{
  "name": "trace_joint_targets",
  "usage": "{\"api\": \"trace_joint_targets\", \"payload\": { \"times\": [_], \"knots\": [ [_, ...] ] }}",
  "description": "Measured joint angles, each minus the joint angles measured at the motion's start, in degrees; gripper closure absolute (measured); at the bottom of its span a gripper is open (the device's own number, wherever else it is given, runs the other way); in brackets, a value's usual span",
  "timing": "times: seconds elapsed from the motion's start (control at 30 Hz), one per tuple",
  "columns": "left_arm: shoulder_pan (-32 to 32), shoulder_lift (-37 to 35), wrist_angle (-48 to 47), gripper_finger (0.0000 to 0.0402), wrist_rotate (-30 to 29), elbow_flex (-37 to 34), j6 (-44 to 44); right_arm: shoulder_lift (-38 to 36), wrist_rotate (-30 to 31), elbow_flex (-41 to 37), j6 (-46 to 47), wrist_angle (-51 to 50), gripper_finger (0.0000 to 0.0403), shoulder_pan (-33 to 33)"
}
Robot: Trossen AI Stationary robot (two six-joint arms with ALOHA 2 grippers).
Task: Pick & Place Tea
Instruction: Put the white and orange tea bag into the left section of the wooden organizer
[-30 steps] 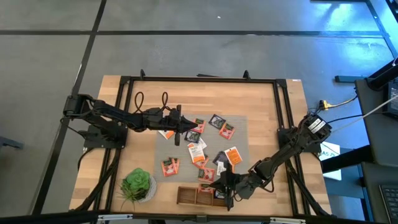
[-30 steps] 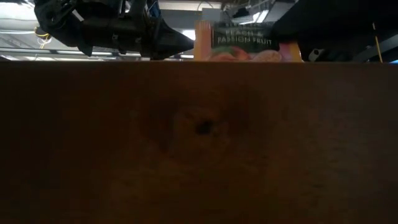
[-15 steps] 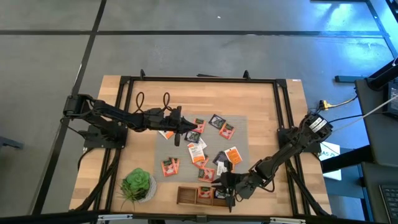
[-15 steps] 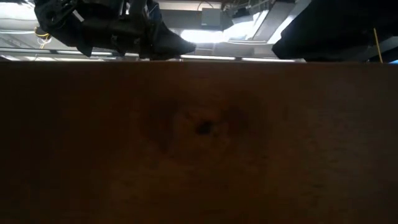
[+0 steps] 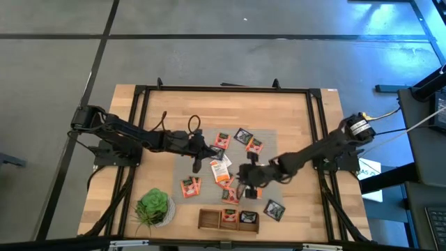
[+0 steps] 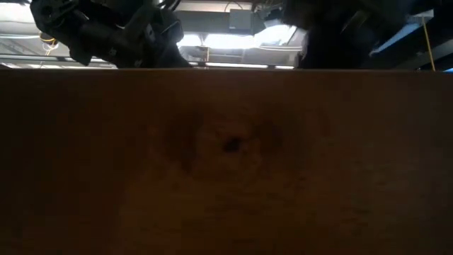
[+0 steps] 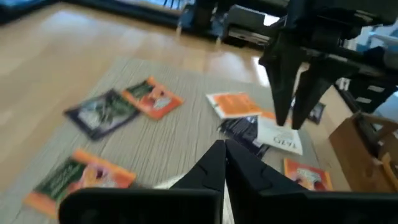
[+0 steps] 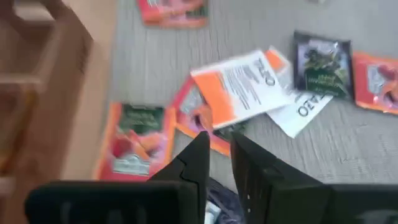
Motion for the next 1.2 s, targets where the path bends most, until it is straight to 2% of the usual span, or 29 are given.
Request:
{"api": "trace_joint_targets", "payload": {
  "times": [0.13, 0.33, 0.47, 0.63, 0.73, 0.8, 0.93, 1.2],
  "knots": [
    [0.1, 0.0, -1.9, 0.04, -0.5, 0.0, -1.2, 2.0, -4.1, 0.0, -3.2, 0.7, 0.0333, -3.8],
    [0.1, 0.0, -3.9, 0.0395, -0.4, 0.0, -3.3, 5.0, -5.0, 0.0, -8.2, 2.2, 0.0333, -7.1],
    [-0.1, 2.6, -4.5, 0.0398, 0.1, 0.0, -5.6, 6.4, -6.3, 0.0, -12.3, 5.4, 0.0333, -7.6],
    [-1.4, 7.9, -2.1, 0.0397, 2.6, 0.0, -5.8, 6.9, -5.5, 0.0, -12.0, 7.6, 0.0333, -7.9],
    [-2.1, 10.5, -0.8, 0.0397, 3.8, 0.0, -5.8, 6.9, -4.6, 0.0, -9.0, 7.7, 0.0333, -8.9],
    [-2.6, 12.0, -0.1, 0.0399, 4.7, 0.2, -5.8, 6.9, -6.1, 0.0, -5.8, 7.9, 0.0328, -10.0],
    [-3.4, 14.2, -0.1, 0.0398, 5.8, 0.6, -5.8, 6.9, -11.9, 0.0, 0.8, 8.0, 0.0291, -12.7],
    [-4.7, 18.6, 2.5, 0.0399, 7.3, 1.7, -4.9, 6.9, -14.0, 0.0, 13.6, 8.2, 0.0198, -14.8]
  ]
}}
